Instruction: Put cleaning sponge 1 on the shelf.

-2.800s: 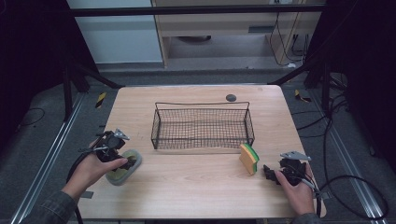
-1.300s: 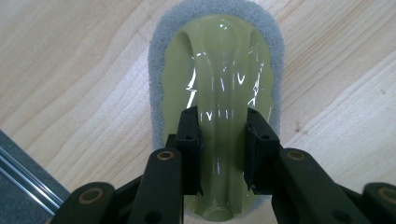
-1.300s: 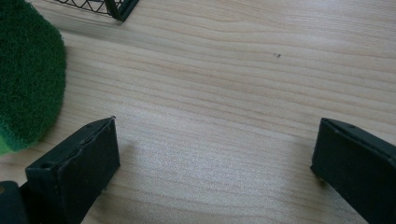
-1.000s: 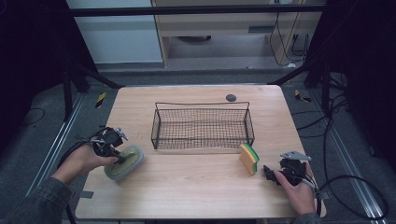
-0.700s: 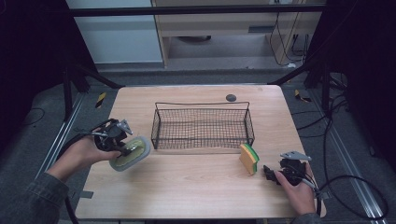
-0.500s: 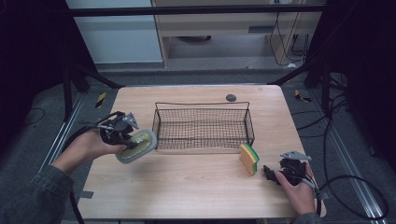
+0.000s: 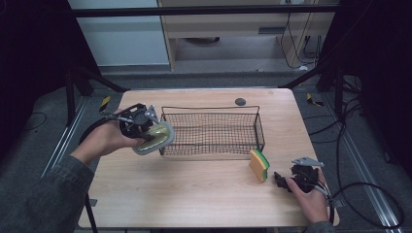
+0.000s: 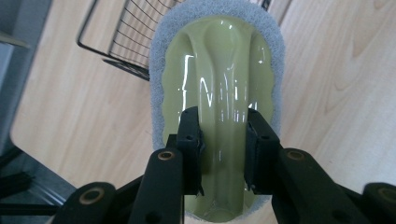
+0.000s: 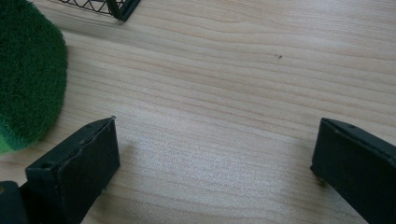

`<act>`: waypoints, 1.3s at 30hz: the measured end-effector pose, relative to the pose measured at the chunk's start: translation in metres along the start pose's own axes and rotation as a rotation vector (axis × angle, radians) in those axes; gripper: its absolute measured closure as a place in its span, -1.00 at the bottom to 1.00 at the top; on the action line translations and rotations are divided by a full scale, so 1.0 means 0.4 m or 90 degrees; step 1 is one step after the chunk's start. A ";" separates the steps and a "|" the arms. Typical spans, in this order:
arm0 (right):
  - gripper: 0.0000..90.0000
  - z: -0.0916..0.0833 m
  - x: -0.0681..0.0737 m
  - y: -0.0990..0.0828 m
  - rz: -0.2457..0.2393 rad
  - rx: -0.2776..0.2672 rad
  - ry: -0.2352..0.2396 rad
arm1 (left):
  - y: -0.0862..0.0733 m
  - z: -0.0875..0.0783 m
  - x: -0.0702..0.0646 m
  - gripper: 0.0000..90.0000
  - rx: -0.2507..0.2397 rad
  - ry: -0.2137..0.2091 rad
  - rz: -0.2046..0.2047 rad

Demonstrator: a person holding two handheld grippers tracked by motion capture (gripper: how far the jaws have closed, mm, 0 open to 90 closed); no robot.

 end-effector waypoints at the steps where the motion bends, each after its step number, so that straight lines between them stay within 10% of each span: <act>1: -0.98 0.000 0.000 0.000 0.000 0.000 0.000 | 0.008 -0.002 0.005 0.57 -0.001 0.008 0.005; 11: -0.98 0.000 0.000 0.000 0.000 0.000 0.001 | 0.085 -0.002 0.050 0.57 -0.006 0.053 0.047; 39: -0.98 0.002 0.000 0.002 -0.006 -0.002 0.007 | 0.216 0.042 0.077 0.57 0.014 0.068 0.151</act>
Point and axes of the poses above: each handheld gripper's, and its own axes: z roughly forward along the jaws, y roughly out of its top, x roughly to its left, the point moved 10 cm from there along z, roughly forward along the jaws, and after that the axes turned 9 degrees about -y, right-handed, at the moved point
